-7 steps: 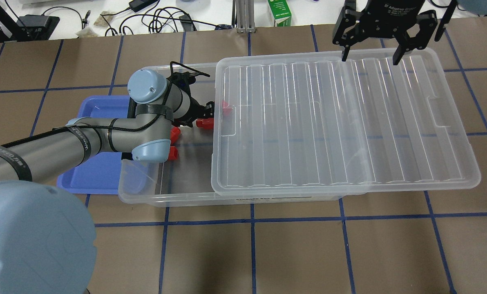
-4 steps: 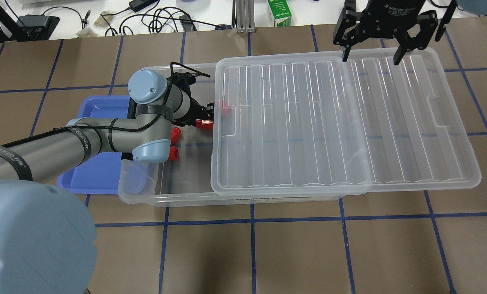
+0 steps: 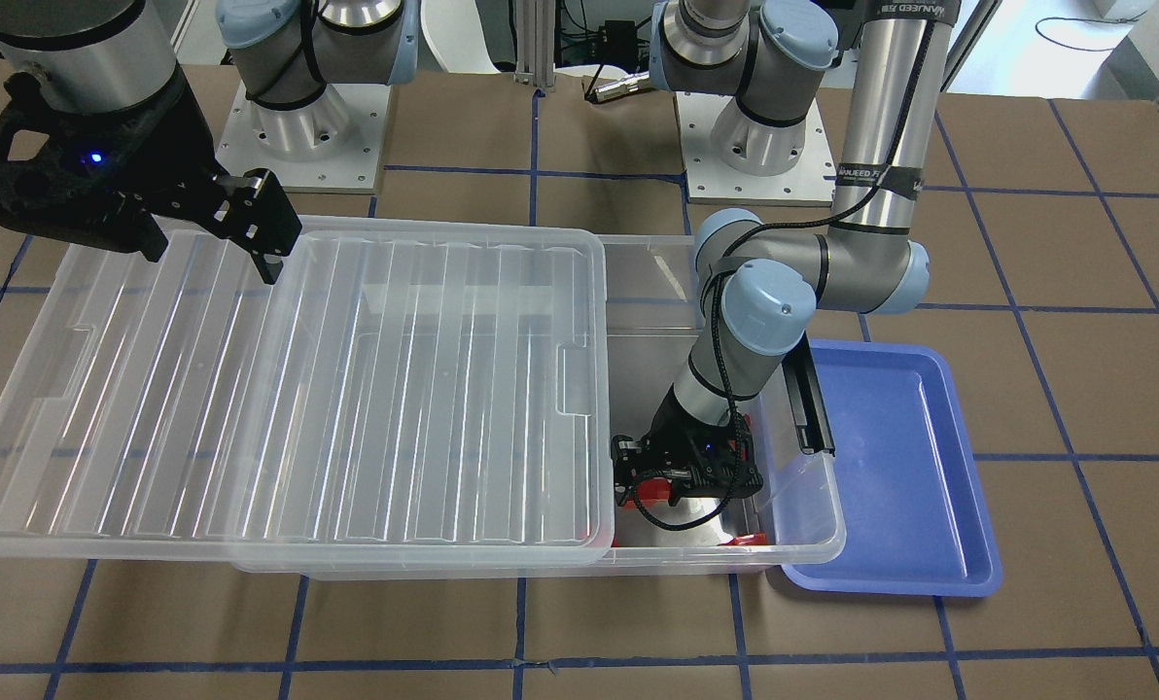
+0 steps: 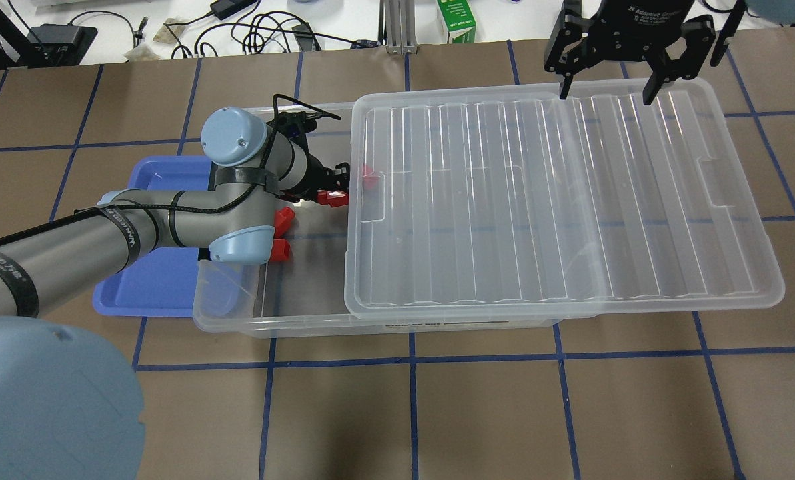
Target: Place red block in blue tray from box
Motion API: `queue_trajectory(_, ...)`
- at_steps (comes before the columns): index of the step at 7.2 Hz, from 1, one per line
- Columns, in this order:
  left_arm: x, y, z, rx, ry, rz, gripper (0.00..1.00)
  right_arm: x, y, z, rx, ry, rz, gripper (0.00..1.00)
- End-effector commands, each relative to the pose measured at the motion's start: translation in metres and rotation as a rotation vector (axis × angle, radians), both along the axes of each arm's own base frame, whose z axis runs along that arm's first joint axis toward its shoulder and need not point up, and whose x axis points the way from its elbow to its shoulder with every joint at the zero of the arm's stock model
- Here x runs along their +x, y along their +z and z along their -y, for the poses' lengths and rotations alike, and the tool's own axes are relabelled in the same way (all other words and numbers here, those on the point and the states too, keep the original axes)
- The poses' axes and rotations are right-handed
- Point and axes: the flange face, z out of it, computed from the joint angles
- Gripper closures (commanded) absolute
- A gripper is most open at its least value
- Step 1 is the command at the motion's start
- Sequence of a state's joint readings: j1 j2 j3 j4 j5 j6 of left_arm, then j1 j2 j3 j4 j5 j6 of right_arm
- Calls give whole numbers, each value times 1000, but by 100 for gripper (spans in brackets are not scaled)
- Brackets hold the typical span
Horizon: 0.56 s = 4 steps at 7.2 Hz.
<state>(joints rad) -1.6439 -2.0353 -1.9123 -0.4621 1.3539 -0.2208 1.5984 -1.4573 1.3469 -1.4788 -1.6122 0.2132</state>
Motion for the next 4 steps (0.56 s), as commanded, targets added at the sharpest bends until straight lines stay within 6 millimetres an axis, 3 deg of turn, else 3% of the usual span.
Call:
queue_trajectory(1,4,32,-5,6,8,8,70,0,0,0,0,0,0,0)
queue_trajectory(4,26,83,-19,46,28,41,70,0,0,-1,3,0,0,0)
